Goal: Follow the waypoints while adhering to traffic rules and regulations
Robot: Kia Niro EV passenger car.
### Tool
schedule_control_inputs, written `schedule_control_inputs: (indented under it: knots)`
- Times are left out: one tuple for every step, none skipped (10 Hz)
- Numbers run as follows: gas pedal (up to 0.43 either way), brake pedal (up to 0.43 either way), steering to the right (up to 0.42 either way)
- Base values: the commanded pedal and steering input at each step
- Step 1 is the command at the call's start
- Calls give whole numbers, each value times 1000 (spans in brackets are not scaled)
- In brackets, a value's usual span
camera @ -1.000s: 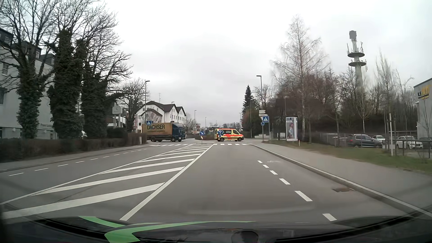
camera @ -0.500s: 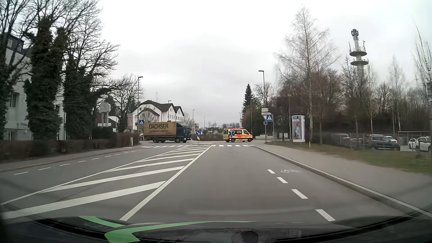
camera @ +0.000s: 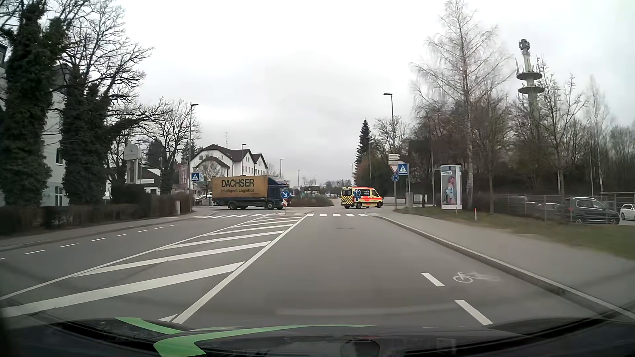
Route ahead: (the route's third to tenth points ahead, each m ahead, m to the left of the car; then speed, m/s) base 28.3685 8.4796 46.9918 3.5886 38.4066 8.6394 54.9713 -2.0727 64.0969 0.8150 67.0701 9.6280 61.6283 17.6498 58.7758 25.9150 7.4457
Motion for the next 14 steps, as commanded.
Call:
schedule_control_inputs:
  knots:
    - [0,0,4]
    - [0,0,4]
    - [0,0,4]
    - [0,12,4]
    - [0,30,3]
    - [0,61,4]
    - [0,85,3]
    - [0,110,3]
    - [0,122,4]
    - [0,134,5]
    - [0,146,6]
    - [0,165,7]
    - [0,165,7]
    - [0,159,7]
